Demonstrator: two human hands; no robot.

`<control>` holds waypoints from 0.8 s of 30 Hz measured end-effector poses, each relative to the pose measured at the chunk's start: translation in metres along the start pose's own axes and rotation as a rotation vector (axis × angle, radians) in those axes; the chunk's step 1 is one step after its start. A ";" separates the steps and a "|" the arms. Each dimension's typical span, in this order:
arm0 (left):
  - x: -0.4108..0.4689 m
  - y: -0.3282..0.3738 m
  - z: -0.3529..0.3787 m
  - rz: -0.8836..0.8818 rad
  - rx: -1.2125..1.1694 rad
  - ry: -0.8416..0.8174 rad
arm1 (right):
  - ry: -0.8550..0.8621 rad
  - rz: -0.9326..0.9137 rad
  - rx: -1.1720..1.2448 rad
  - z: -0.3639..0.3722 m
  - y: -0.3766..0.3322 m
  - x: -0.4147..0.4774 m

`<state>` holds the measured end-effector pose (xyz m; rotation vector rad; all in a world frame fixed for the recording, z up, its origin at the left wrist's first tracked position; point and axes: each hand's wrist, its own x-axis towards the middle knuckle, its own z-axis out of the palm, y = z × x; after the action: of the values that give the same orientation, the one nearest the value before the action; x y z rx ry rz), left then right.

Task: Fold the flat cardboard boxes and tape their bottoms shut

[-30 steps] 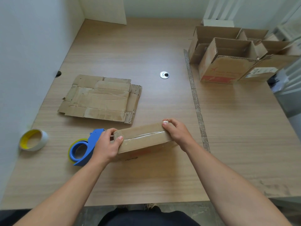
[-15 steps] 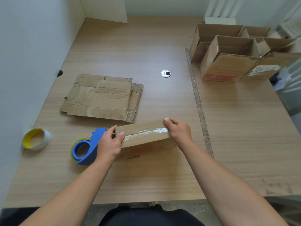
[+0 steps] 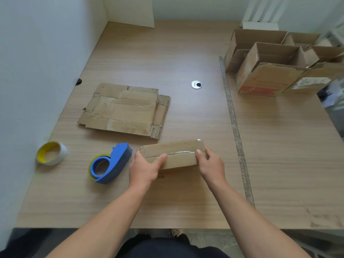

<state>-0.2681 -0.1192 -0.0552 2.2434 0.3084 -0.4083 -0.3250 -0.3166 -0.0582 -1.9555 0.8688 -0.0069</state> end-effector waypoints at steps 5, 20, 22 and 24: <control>-0.010 0.014 0.018 -0.040 0.003 0.074 | -0.009 0.137 -0.257 0.002 -0.027 -0.004; 0.000 -0.003 -0.009 0.111 -0.072 0.033 | 0.088 -0.022 -0.039 0.000 -0.006 0.009; 0.004 -0.007 -0.015 0.105 -0.111 -0.032 | 0.080 -0.066 0.044 -0.006 0.000 0.009; 0.007 -0.010 -0.019 0.088 -0.175 -0.090 | 0.049 -0.047 0.120 -0.010 0.009 0.013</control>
<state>-0.2614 -0.0980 -0.0535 2.0533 0.1898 -0.4181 -0.3239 -0.3341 -0.0637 -1.8695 0.8347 -0.1326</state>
